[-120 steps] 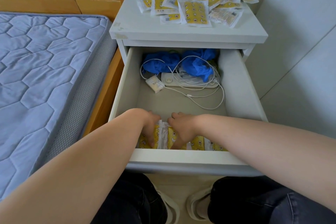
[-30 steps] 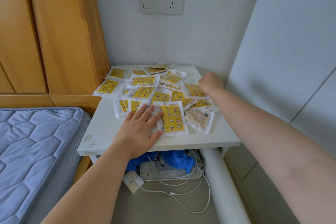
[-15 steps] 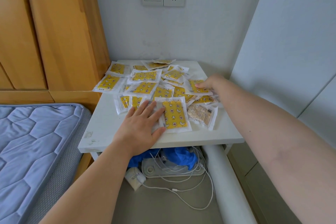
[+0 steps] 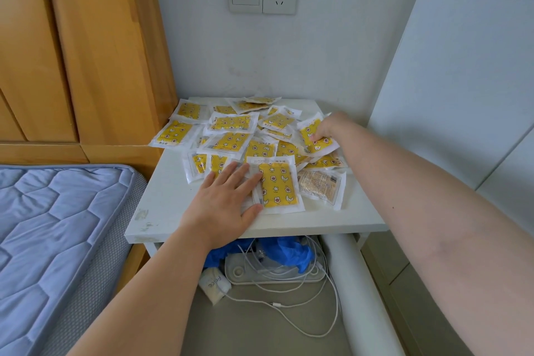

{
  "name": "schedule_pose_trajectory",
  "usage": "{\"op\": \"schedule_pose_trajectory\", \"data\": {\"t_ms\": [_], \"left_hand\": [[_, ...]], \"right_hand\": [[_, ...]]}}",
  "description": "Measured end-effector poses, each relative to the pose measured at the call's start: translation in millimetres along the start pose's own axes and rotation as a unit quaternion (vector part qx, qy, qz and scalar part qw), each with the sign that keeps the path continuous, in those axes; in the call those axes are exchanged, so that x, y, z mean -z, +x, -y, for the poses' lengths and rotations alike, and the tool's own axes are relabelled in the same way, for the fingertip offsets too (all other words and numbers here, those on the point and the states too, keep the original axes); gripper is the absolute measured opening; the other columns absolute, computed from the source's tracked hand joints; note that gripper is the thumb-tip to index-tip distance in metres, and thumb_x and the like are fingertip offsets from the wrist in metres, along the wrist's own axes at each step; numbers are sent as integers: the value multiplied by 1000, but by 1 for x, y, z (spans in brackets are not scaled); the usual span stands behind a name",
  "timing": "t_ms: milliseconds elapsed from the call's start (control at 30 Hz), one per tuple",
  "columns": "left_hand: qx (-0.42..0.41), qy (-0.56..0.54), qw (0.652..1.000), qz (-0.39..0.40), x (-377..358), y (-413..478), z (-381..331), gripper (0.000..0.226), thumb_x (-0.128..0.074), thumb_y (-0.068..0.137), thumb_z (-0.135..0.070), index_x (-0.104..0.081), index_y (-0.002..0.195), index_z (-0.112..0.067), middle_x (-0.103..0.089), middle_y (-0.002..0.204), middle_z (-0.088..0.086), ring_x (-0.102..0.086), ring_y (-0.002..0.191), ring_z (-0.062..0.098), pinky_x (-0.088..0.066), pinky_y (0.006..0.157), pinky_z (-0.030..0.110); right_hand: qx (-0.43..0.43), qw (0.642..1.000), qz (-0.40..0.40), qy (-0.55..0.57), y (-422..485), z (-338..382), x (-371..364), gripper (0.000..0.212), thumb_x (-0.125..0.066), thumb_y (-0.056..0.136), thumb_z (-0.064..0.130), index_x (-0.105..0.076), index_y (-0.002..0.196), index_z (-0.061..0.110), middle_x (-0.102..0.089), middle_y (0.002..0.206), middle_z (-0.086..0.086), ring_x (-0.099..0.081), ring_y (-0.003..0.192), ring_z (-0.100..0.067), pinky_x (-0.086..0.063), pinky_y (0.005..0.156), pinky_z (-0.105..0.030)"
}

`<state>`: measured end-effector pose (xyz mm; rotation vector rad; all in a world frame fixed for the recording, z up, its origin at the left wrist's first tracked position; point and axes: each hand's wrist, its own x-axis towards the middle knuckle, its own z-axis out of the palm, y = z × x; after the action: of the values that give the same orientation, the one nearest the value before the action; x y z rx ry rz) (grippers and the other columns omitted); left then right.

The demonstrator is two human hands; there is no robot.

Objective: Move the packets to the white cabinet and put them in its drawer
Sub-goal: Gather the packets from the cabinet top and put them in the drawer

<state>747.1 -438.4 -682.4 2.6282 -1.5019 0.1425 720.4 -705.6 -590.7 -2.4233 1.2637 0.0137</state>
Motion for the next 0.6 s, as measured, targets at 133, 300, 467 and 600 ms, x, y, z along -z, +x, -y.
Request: {"op": "schedule_pose_trajectory", "data": {"t_ms": [133,300,467,600], "left_hand": [[-2,-5,1000,-5,0,-1,0,81,5,77,-66,-2,152,-38,-1,161,-9,9,148,14,-2,121,41],[0,-8,1000,-8,-1,-1,0,80,4,78,-66,-2,152,-37,-2,161,-9,8,148,14,-2,121,41],[3,-1,1000,-1,3,-2,-3,74,-3,84,-62,-3,153,-34,0,161,-8,9,148,14,1,119,40],[21,1,1000,-15,7,-5,-6,56,-25,100,-39,-12,153,-29,1,162,-4,10,148,15,4,120,43]], "right_hand": [[4,990,8,141,0,-1,10,59,-75,81,19,-49,131,2,-51,135,-11,-51,122,-28,-45,92,-35],[-7,913,-23,408,-12,-11,5,57,-83,70,17,-57,118,2,-61,112,-5,-59,106,-24,-45,92,-31],[-4,807,-5,591,-62,-31,-36,41,-79,67,28,-64,102,12,-61,98,2,-57,95,-19,-43,90,-35],[5,764,-123,634,-101,-58,-73,3,-61,80,19,-62,78,21,-64,74,2,-64,72,-24,-47,61,-32]]}}
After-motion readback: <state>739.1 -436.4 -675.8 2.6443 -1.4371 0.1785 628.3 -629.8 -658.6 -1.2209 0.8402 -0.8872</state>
